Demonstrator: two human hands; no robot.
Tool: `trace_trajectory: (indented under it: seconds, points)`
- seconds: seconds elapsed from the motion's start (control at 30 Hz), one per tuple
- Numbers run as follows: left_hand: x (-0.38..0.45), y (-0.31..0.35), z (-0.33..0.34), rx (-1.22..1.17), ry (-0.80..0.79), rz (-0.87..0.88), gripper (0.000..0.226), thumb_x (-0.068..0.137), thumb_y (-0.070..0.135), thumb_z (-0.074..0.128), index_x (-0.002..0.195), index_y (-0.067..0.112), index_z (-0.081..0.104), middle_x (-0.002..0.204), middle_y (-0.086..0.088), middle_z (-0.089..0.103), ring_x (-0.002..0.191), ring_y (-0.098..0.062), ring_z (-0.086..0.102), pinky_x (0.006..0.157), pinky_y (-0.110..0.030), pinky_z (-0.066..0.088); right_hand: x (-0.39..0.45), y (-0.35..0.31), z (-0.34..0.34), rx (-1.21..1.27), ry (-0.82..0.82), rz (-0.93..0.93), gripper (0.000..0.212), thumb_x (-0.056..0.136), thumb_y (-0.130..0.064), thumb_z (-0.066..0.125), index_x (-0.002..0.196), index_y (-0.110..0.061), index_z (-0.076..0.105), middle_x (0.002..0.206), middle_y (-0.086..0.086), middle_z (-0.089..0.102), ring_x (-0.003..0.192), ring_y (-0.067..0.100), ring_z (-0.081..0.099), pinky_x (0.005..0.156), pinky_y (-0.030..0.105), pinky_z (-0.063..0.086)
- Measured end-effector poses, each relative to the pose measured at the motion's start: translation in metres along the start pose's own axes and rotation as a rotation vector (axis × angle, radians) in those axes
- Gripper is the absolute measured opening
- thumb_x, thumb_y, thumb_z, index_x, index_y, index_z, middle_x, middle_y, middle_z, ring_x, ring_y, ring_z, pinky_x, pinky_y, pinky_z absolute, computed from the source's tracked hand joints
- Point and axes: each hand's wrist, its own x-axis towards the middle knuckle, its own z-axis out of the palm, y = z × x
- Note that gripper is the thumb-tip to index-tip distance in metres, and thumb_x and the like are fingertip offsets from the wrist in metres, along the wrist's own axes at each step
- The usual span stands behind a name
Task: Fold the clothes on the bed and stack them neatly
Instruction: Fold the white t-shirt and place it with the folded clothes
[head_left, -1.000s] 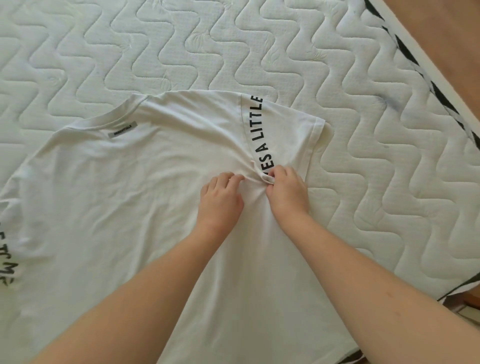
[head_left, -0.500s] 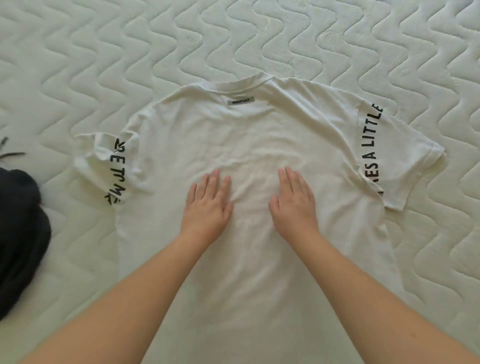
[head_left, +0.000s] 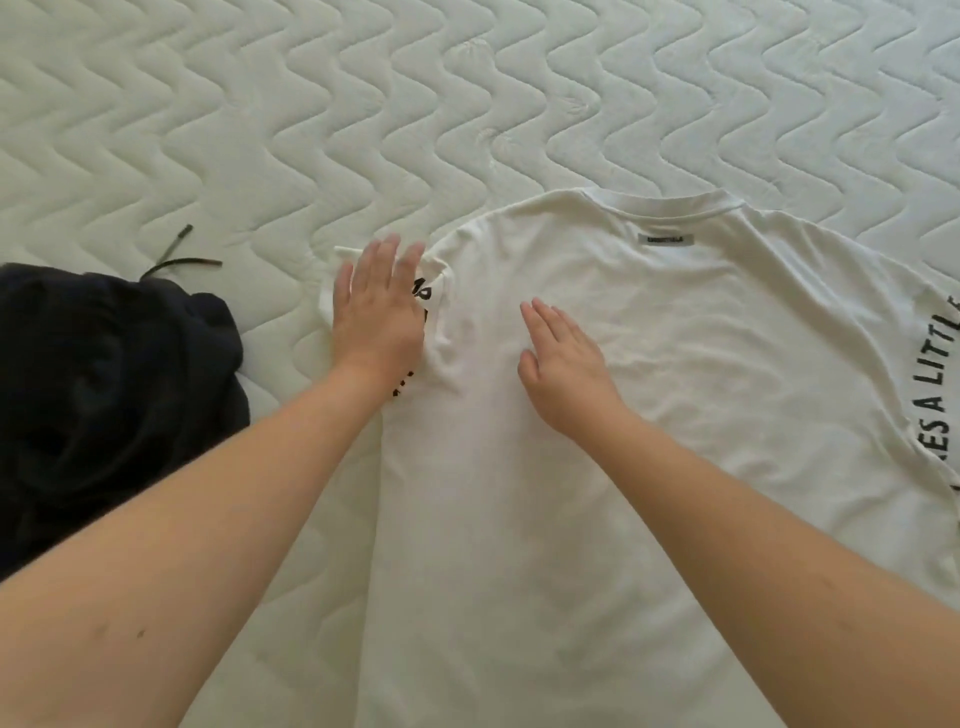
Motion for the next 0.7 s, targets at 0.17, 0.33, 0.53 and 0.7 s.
trace_trajectory:
  seconds: [0.17, 0.33, 0.53, 0.7]
  points:
    - [0.076, -0.044, -0.007, 0.091, -0.338, -0.141, 0.061, 0.096, 0.029, 0.045, 0.153, 0.027, 0.023, 0.159, -0.004, 0.027, 0.147, -0.023, 0.019, 0.12, -0.051, 0.01, 0.03, -0.036, 0.007, 0.001, -0.073, -0.043, 0.057, 0.103, -0.023, 0.028, 0.158, -0.023, 0.01, 0.165, -0.006, 0.004, 0.151, 0.011, 0.0, 0.121, 0.031, 0.003]
    - [0.097, -0.052, -0.011, 0.254, -0.532, 0.142, 0.051, 0.085, 0.058, 0.063, 0.123, 0.024, 0.059, 0.134, -0.003, 0.051, 0.127, -0.027, 0.046, 0.111, -0.043, 0.026, 0.07, -0.044, 0.004, -0.075, -0.094, -0.013, 0.06, 0.103, -0.026, 0.028, 0.157, -0.022, 0.004, 0.165, -0.007, -0.004, 0.151, 0.012, -0.004, 0.12, 0.032, 0.001]
    - [0.071, -0.073, -0.021, -0.21, -0.228, -0.077, 0.04, 0.091, 0.054, 0.06, 0.071, 0.02, 0.049, 0.066, 0.004, 0.05, 0.063, -0.015, 0.047, 0.054, -0.034, 0.029, 0.115, -0.04, 0.015, -0.136, -0.112, 0.003, 0.065, 0.103, -0.047, 0.027, 0.157, -0.026, -0.001, 0.165, -0.002, -0.01, 0.151, 0.014, -0.011, 0.12, 0.037, -0.006]
    - [0.037, -0.111, -0.023, -0.057, -0.324, -0.372, 0.053, 0.094, 0.065, 0.039, 0.067, 0.021, 0.049, 0.068, 0.002, 0.055, 0.07, -0.023, 0.053, 0.061, -0.033, 0.037, 0.128, -0.026, 0.027, -0.164, -0.098, 0.039, 0.067, 0.099, -0.057, 0.02, 0.156, -0.032, -0.006, 0.163, -0.005, -0.019, 0.147, 0.008, -0.022, 0.117, 0.035, -0.015]
